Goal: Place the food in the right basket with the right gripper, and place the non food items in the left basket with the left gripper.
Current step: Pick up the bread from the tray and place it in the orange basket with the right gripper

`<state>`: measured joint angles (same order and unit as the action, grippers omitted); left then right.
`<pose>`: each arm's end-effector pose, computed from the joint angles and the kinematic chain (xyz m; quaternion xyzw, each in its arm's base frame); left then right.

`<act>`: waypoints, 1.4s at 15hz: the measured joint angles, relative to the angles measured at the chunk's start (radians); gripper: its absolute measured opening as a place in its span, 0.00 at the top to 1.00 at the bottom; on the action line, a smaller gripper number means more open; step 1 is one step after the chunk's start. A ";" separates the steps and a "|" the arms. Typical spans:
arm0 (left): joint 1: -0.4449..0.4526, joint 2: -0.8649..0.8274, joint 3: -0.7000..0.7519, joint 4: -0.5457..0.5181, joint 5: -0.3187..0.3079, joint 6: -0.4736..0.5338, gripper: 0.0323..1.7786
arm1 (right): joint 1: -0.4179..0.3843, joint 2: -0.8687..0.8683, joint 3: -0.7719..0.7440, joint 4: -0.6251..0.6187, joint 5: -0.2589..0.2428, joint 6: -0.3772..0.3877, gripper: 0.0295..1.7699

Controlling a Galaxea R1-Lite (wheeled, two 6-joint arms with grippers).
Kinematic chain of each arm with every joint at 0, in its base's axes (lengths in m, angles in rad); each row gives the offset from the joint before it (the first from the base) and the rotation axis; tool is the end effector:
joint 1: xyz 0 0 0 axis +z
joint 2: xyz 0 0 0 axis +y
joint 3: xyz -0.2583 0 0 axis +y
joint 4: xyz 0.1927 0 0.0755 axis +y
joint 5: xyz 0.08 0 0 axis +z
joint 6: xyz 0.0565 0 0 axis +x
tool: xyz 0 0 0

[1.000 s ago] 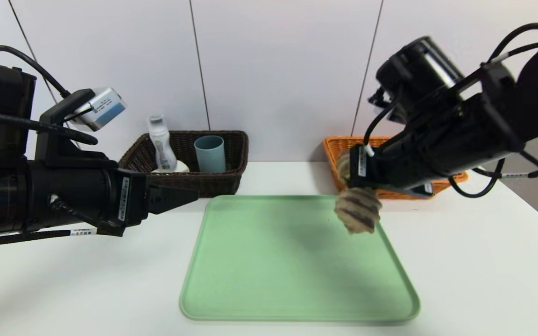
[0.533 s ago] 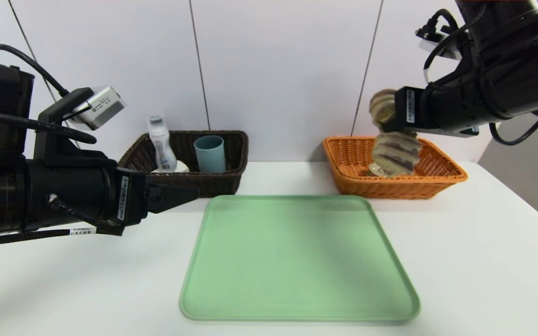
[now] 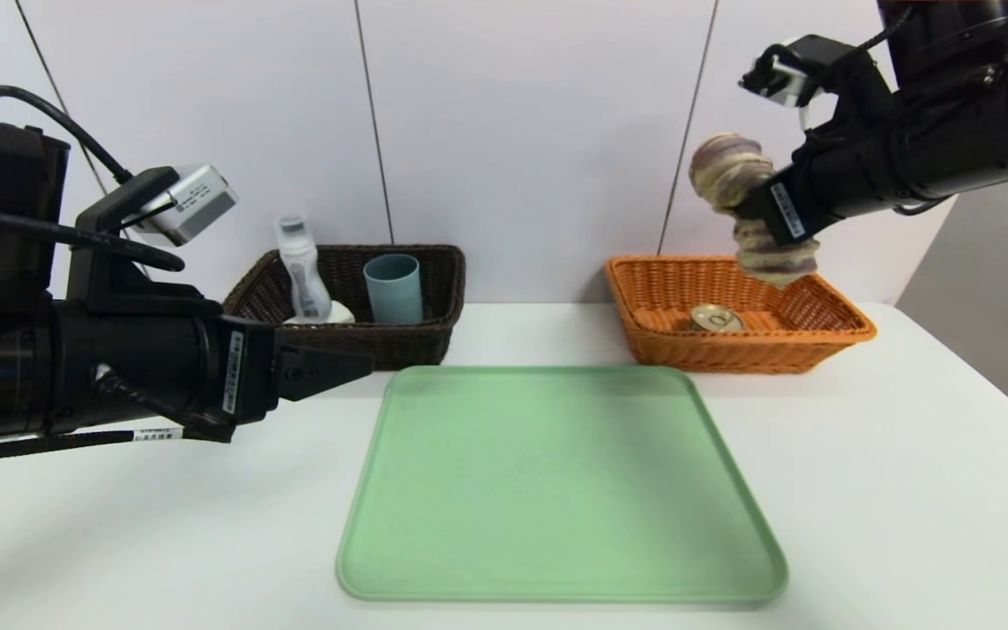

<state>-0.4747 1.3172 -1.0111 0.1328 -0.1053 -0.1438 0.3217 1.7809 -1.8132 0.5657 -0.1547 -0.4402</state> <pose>0.2330 -0.1264 0.2061 -0.0273 0.2335 -0.2630 0.9357 0.3452 0.1059 0.2652 -0.2706 0.2324 0.1344 0.9245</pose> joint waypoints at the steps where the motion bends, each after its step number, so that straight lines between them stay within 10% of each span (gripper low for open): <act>1: 0.001 0.000 0.000 0.000 0.000 -0.002 0.05 | -0.021 0.014 0.000 -0.004 0.000 -0.100 0.93; 8: 0.007 0.002 0.011 0.000 0.001 -0.006 0.05 | -0.142 0.139 -0.003 -0.016 -0.001 -0.565 0.93; 21: 0.012 0.006 0.027 -0.001 0.003 -0.007 0.05 | -0.184 0.308 -0.020 -0.150 -0.004 -0.626 0.83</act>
<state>-0.4628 1.3228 -0.9836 0.1313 -0.1019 -0.1511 0.1374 2.0891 -1.8334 0.4160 -0.1583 -1.0660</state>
